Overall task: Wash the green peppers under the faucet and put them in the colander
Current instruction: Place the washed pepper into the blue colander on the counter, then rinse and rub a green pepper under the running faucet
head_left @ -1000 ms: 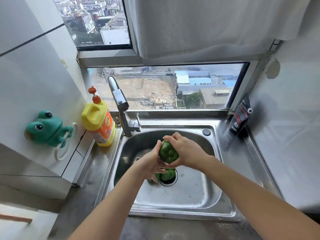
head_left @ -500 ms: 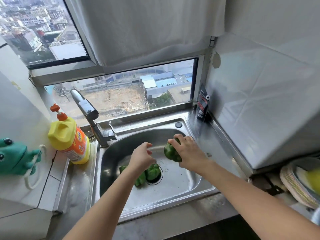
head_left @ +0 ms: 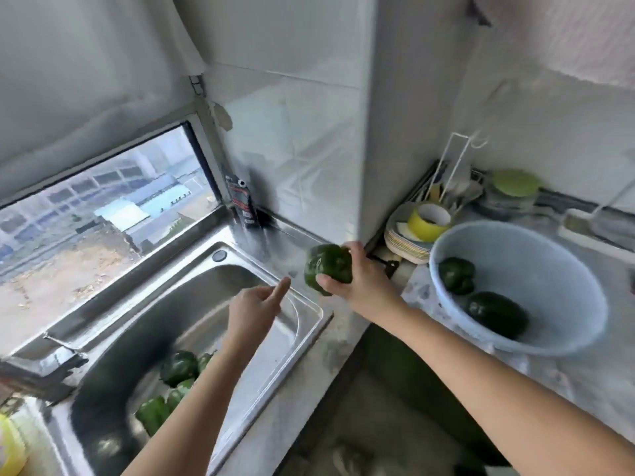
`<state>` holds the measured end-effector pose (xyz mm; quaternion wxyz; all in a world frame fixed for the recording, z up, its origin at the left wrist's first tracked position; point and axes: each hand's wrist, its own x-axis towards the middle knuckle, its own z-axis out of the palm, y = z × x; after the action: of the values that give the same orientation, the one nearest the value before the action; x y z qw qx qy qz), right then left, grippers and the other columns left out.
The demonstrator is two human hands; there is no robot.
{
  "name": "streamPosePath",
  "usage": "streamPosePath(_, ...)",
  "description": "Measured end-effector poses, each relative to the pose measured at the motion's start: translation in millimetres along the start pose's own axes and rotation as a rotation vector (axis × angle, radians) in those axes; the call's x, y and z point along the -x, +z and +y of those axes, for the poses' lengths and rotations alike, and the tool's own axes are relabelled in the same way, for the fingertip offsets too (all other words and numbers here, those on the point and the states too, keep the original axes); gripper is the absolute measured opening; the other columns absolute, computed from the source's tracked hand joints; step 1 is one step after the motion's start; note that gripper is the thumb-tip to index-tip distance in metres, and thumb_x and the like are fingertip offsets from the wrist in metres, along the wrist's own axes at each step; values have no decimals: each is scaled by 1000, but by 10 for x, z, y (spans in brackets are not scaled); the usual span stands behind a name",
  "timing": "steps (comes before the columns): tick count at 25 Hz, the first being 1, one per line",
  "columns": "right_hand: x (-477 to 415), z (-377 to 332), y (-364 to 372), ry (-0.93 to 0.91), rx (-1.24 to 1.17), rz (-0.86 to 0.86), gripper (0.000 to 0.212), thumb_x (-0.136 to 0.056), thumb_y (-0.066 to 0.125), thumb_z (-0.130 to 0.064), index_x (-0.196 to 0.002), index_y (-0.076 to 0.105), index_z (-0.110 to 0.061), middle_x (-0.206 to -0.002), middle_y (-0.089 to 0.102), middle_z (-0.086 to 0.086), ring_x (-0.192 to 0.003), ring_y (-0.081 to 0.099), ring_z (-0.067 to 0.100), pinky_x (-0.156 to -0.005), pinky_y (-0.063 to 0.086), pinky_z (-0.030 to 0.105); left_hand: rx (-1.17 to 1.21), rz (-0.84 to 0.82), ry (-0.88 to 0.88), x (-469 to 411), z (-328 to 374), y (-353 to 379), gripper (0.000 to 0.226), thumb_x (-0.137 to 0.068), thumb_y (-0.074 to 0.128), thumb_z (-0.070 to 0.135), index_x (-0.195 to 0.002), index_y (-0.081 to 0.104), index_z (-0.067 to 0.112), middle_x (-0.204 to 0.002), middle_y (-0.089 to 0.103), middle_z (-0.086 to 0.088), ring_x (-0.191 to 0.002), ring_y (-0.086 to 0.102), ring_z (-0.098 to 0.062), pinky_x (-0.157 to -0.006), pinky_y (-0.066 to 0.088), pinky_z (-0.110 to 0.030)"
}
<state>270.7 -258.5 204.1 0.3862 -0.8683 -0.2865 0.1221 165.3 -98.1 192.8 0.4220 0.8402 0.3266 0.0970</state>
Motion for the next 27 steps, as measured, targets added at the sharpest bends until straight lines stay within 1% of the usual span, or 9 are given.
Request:
streamPosePath(2, 115, 235, -367, 73, -39, 139, 62, -82, 61, -54, -123, 37, -14, -109, 57, 4, -98, 56, 22, -75, 41, 29, 48, -119, 76, -45, 307, 325, 37, -88, 58, 47, -67, 68, 18, -67, 65, 10, -60, 56, -8, -62, 42, -27)
streamPosePath(5, 228, 639, -892, 227, -11, 276, 65, -83, 58, -57, -128, 37, -15, -110, 57, 3, -101, 57, 23, -77, 44, 32, 86, -298, 201, -119, 721, 892, 21, -88, 62, 37, -91, 72, 19, -96, 71, 5, -90, 64, -13, -84, 48, -29)
streamPosePath(9, 268, 1332, -1424, 498, 7, 420, 65, -85, 57, -55, -129, 38, -11, -124, 58, 14, -114, 55, 34, -87, 43, 37, 96, -539, 262, -169, 1183, 1583, 23, -90, 60, 22, -109, 69, 14, -107, 68, 2, -100, 61, -12, -83, 41, -21)
streamPosePath(12, 228, 1874, -1679, 707, 55, 400, 80, -87, 54, -57, -141, 27, -5, -137, 49, 19, -124, 48, 38, -96, 41, 42, 138, -645, 169, -227, 1370, 1926, 32, -95, 53, 29, -120, 64, 13, -109, 64, -2, -95, 57, -15, -79, 43, -26)
streamPosePath(15, 155, 2256, -1775, 824, 16, 423, 91, -82, 60, -57, -145, 22, -3, -141, 44, 20, -122, 51, 38, -95, 48, 45, 113, -696, 38, -295, 1417, 2150, 38, -97, 47, 36, -127, 59, 16, -92, 56, -5, -79, 48, -18, -62, 40, -25)
streamPosePath(17, 89, 2405, -1757, 856, -3, 439, 91, -81, 63, -55, -143, 24, -2, -139, 45, 21, -116, 55, 38, -90, 53, 45, 145, -724, -46, -346, 1407, 2252, 38, -96, 50, 35, -125, 59, 12, -84, 50, -4, -73, 45, -16, -60, 37, -25)
streamPosePath(19, 13, 2505, -1717, 870, 77, 383, 85, -83, 63, -51, -140, 27, 1, -137, 46, 22, -120, 52, 39, -90, 50, 41, 202, -728, -120, -427, 1390, 2308, 34, -93, 56, 34, -116, 62, 9, -93, 54, -6, -81, 52, -18, -65, 41, -26)
streamPosePath(22, -92, 2601, -1633, 880, 149, 282, 82, -85, 62, -48, -145, 25, -5, -143, 42, 20, -128, 45, 37, -101, 43, 45, 210, -740, -141, -509, 1387, 2293, 40, -91, 60, 32, -122, 60, 6, -108, 59, -5, -103, 59, -21, -80, 46, -31)
streamPosePath(27, -269, 2499, -1638, 865, 204, 179, 67, -96, 45, -42, -150, 15, -15, -147, 38, 18, -124, 49, 37, -92, 47, 43, 220, -787, -143, -525, 1362, 2193, 36, -95, 55, 23, -127, 57, 7, -127, 60, -7, -118, 57, -25, -89, 47, -31)
